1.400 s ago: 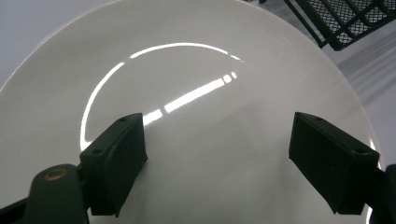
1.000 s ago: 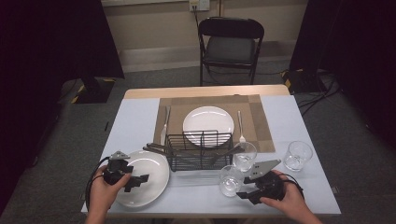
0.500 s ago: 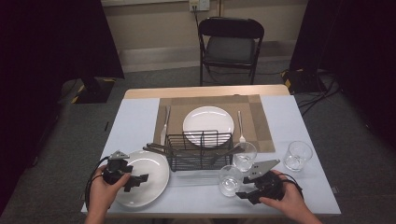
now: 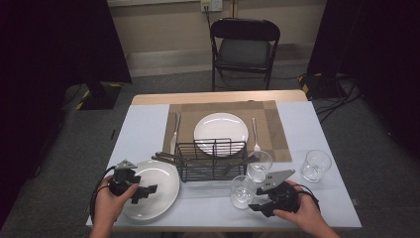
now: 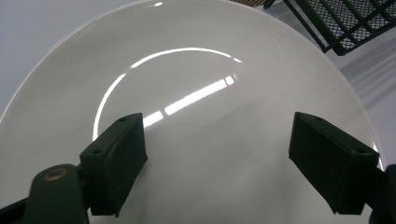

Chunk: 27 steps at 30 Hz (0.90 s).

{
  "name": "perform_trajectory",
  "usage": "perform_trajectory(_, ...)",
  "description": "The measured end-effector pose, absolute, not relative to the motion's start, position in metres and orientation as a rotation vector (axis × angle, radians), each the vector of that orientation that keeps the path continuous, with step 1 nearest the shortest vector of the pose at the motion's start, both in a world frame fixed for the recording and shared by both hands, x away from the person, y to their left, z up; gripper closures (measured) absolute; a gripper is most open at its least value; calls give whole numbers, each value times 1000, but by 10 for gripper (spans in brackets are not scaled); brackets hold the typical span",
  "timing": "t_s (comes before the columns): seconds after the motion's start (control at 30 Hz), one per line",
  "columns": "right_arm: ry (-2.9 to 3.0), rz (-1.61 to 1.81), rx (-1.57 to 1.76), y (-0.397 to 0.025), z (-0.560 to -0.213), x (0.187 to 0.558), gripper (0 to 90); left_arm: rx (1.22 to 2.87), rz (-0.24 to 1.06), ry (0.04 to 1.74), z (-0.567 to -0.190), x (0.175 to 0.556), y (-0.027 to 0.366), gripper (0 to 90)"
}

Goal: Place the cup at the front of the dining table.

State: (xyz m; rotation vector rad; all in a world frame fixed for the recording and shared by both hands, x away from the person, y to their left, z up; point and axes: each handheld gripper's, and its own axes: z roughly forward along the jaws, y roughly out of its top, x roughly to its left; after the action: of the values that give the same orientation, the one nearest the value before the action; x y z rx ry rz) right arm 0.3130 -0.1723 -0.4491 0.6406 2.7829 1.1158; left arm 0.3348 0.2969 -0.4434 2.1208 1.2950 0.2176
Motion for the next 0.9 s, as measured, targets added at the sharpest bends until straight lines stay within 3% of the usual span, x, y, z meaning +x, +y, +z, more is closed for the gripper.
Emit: perform_trajectory(0.9,2779,1124,645,-164,-450,313,441,2113,210,1299,-444,335,297,187)
